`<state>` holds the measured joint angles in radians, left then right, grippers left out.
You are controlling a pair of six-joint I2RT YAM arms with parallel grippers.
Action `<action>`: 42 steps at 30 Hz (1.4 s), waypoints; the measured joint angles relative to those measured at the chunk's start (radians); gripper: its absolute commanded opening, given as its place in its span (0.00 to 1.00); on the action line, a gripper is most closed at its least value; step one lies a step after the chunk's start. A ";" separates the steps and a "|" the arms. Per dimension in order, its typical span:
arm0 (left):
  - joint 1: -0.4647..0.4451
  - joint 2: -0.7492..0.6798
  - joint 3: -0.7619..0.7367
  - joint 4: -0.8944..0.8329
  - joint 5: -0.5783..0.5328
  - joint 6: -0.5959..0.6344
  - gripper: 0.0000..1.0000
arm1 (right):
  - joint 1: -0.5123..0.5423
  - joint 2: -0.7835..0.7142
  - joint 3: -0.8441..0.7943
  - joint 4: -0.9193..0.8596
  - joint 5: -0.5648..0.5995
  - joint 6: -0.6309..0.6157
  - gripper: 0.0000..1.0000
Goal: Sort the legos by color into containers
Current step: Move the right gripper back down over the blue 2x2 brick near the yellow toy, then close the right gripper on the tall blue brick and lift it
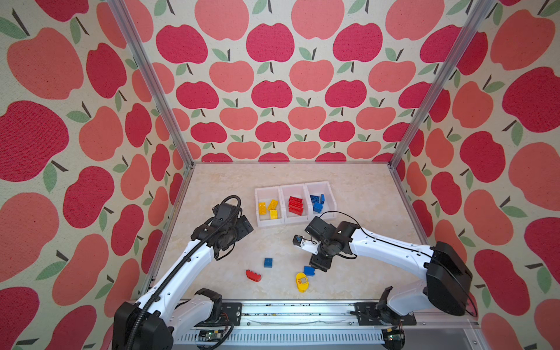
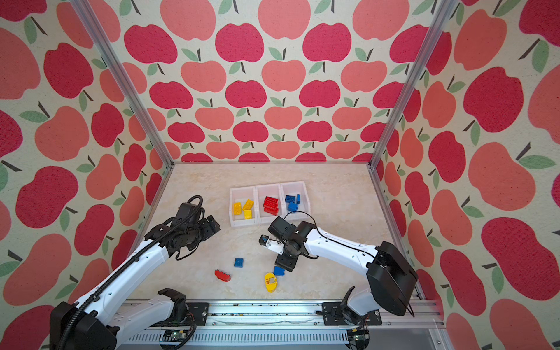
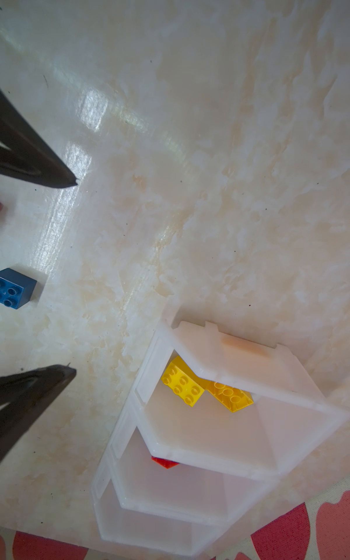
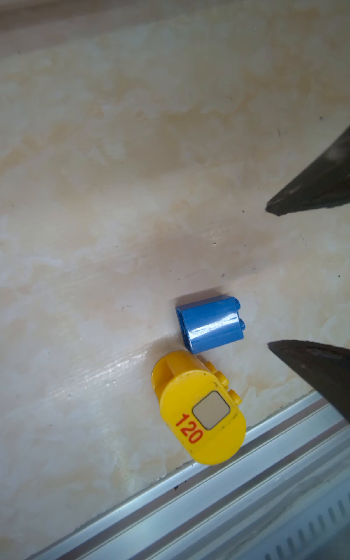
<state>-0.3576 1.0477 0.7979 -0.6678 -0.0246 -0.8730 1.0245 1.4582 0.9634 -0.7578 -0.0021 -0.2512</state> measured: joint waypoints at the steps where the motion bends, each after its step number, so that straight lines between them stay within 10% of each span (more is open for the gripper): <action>1: 0.000 0.000 0.000 0.000 0.000 0.000 0.94 | 0.010 0.001 -0.006 0.004 0.000 -0.003 0.67; 42: 0.000 -0.027 0.000 -0.005 -0.004 0.003 0.93 | 0.114 0.160 -0.056 0.116 0.042 -0.079 0.43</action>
<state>-0.3576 1.0210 0.7979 -0.6727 -0.0284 -0.8700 1.1389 1.6184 0.9073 -0.6418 0.0402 -0.3302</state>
